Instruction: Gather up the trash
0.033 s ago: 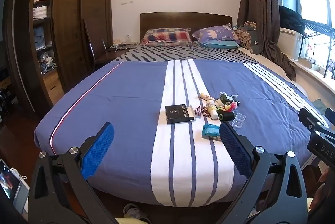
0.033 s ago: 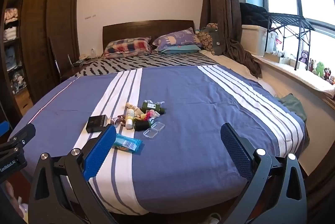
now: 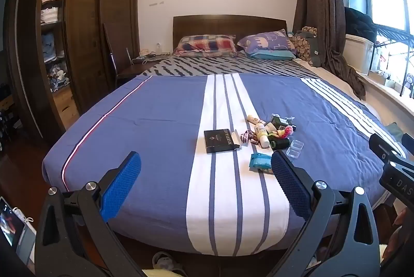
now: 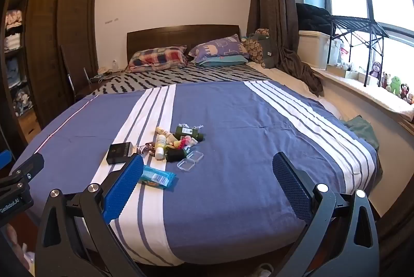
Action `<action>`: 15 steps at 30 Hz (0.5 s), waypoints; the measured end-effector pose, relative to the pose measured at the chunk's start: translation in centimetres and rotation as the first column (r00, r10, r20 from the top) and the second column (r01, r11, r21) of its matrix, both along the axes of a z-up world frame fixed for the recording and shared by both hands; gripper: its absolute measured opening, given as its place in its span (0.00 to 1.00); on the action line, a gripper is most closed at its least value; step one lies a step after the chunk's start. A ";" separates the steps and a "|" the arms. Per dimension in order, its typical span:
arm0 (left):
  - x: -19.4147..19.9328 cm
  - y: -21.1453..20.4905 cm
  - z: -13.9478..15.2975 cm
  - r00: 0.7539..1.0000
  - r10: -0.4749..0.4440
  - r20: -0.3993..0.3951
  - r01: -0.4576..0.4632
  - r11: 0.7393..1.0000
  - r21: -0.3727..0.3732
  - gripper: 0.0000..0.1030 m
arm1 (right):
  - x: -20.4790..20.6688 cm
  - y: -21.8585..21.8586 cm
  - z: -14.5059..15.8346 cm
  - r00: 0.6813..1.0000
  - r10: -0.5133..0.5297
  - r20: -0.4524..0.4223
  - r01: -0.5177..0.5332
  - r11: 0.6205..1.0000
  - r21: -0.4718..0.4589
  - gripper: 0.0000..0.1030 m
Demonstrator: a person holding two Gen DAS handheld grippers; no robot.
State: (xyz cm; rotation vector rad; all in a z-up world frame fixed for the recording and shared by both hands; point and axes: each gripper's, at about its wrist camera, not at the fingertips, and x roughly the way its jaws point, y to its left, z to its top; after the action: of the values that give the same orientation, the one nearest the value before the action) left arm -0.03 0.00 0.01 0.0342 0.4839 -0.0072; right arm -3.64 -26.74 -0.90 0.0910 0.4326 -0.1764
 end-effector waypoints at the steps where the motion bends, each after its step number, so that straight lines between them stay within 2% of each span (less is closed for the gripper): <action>1: 0.0 0.0 0.0 1.000 0.001 0.000 -0.001 1.000 0.000 0.92 | 0.0 0.0 0.0 1.000 0.000 -0.005 0.000 1.000 0.001 0.97; 15: -0.4 -0.3 -0.1 1.000 0.006 0.005 -0.006 1.000 -0.001 0.92 | -0.1 -0.4 0.3 1.000 -0.005 -0.008 0.005 1.000 0.007 0.97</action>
State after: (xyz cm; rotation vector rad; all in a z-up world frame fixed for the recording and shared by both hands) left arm -0.41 -0.27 -0.13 0.0323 0.4794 -0.0016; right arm -3.76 -27.12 -0.56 0.0985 0.4412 -0.1805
